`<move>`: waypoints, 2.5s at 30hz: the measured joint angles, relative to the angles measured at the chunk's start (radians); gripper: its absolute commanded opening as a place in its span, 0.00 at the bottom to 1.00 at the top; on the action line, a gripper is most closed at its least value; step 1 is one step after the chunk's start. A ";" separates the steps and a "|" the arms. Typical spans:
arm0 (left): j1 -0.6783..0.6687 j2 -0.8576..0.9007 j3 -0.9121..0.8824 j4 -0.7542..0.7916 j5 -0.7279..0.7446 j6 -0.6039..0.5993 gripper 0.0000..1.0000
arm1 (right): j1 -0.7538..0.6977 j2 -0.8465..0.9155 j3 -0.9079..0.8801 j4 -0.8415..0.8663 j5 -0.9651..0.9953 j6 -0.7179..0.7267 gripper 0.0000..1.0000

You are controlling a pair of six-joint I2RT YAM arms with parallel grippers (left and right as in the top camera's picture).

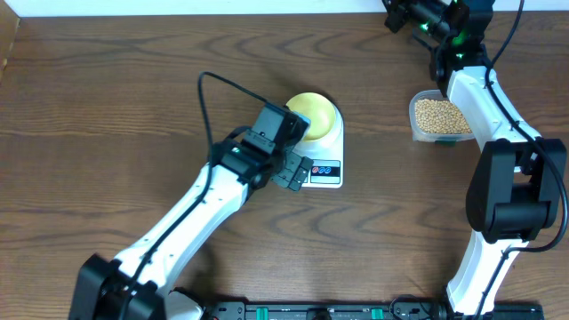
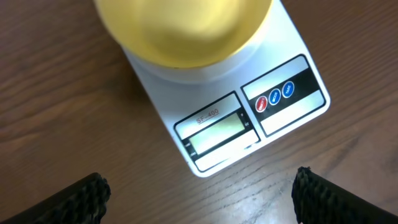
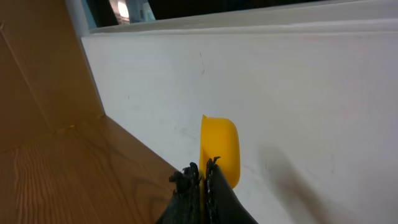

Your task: Scoop item into bowl and weigh 50g on scale

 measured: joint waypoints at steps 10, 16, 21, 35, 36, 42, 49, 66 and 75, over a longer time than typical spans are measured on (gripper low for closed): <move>-0.062 0.070 0.000 0.064 -0.084 -0.002 0.95 | 0.000 0.000 0.000 -0.014 0.000 0.000 0.01; -0.077 0.089 0.000 0.080 -0.136 -0.015 0.95 | 0.000 0.000 0.000 -0.027 0.000 0.000 0.01; -0.077 0.091 0.000 0.113 -0.150 -0.043 0.95 | 0.000 0.000 0.000 -0.051 0.000 -0.003 0.01; -0.126 0.106 0.000 0.134 -0.180 -0.084 0.95 | 0.000 0.000 0.000 -0.053 0.000 -0.015 0.01; -0.130 0.114 0.000 0.134 -0.180 -0.084 0.95 | 0.000 0.000 0.000 -0.053 0.000 -0.016 0.01; -0.153 0.171 0.000 0.145 -0.180 -0.085 0.95 | 0.000 0.000 0.000 -0.051 0.000 -0.018 0.01; -0.153 0.195 0.000 0.159 -0.181 -0.092 0.95 | 0.000 0.000 0.000 -0.051 0.000 -0.019 0.01; -0.153 0.238 0.000 0.193 -0.244 -0.149 0.95 | 0.000 0.000 0.000 -0.050 0.000 -0.019 0.01; -0.153 0.238 0.000 0.193 -0.262 -0.158 0.95 | 0.000 0.000 0.000 -0.050 0.000 -0.019 0.01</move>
